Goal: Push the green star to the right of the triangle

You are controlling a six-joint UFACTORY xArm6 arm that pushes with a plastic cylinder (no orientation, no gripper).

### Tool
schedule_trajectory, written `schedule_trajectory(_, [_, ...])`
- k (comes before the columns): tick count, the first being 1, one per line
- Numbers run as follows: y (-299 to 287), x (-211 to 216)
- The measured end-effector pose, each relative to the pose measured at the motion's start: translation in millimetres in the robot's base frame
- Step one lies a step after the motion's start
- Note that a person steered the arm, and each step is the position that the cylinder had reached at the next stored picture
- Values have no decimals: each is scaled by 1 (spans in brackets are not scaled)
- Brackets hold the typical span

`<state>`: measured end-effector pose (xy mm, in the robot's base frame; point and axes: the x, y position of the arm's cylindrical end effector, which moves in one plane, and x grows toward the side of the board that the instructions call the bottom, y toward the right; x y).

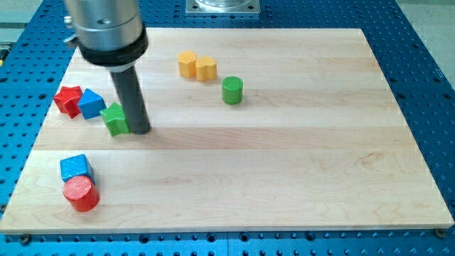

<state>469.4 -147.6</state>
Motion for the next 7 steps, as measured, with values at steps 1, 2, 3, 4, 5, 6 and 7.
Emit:
schedule_trajectory(1, [-17,30])
schedule_trajectory(2, [-40,44])
schedule_trajectory(3, [-57,50])
schedule_trajectory(4, [-56,39])
schedule_trajectory(5, [-55,35])
schedule_trajectory(6, [-51,34])
schedule_trajectory(7, [-43,13])
